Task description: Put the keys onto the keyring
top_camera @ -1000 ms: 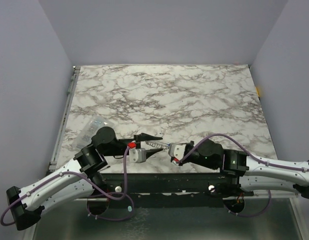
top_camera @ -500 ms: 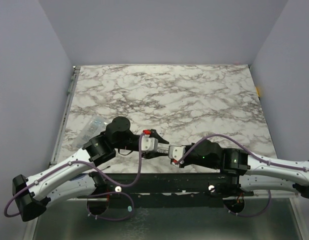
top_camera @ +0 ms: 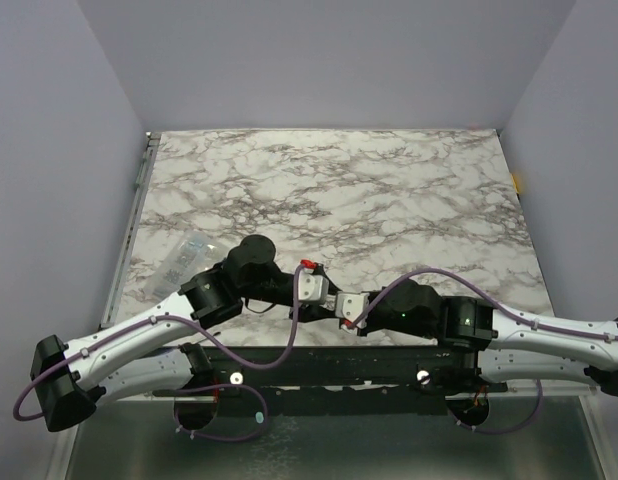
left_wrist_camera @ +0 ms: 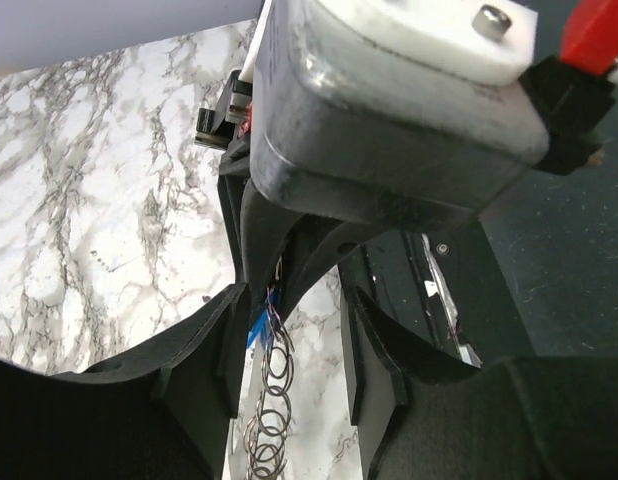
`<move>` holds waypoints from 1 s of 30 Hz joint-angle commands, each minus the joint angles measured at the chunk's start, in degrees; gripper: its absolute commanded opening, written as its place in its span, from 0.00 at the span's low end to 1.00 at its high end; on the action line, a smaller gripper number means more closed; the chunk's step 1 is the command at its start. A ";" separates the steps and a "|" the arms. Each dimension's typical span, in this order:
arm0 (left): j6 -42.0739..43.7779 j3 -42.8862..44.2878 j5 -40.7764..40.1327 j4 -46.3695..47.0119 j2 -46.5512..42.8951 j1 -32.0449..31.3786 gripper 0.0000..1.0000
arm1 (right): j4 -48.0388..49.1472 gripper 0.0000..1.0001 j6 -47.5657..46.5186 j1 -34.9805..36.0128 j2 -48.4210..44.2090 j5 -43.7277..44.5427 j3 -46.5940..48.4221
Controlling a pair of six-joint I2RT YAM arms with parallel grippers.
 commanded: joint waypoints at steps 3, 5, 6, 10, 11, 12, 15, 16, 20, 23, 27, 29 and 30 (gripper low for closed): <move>-1.40 -0.91 -3.30 2.30 2.57 -1.14 0.45 | 0.62 0.01 0.36 0.37 0.11 -0.42 1.94; -1.33 -1.05 -4.12 2.30 2.99 -1.18 0.45 | 0.52 0.01 0.36 0.44 0.08 -0.30 2.04; -1.27 -1.13 -4.59 2.27 3.10 -1.13 0.45 | 0.44 0.01 0.33 0.37 0.02 -0.30 2.04; -1.14 -1.38 -6.69 2.27 3.28 -1.13 0.42 | 0.34 0.01 0.42 0.38 -0.10 -0.38 2.00; -1.12 -1.51 -6.91 2.22 3.30 -1.13 0.42 | 0.33 0.01 0.44 0.43 -0.10 -0.38 1.96; -1.11 -1.53 -7.04 2.22 3.37 -1.12 0.41 | 0.41 0.01 0.44 0.45 -0.06 -0.40 1.90; -1.03 -1.71 -7.36 2.24 3.52 -1.13 0.38 | 0.55 0.01 0.53 0.39 0.12 -0.51 1.87; -1.03 -1.79 -7.52 2.22 3.56 -1.20 0.37 | 0.59 0.01 0.53 0.41 0.16 -0.47 1.90; -0.74 -2.10 -7.74 2.24 3.72 -1.20 0.36 | 0.60 0.01 0.38 0.40 0.01 -0.38 1.99; -0.55 -2.32 -7.45 2.23 4.08 -1.17 0.30 | 0.60 0.01 0.25 0.39 0.07 -0.21 1.90; -0.33 -2.25 -7.06 2.28 4.60 -1.23 0.07 | 0.81 0.01 0.27 0.41 0.01 -0.16 1.76; -0.29 -2.07 -7.12 2.37 4.42 -1.14 0.00 | 1.14 0.01 0.27 0.44 -0.01 0.20 1.58; -0.26 -2.09 -7.25 2.68 4.18 -1.20 0.00 | 1.55 0.01 0.28 0.37 -0.14 0.62 1.59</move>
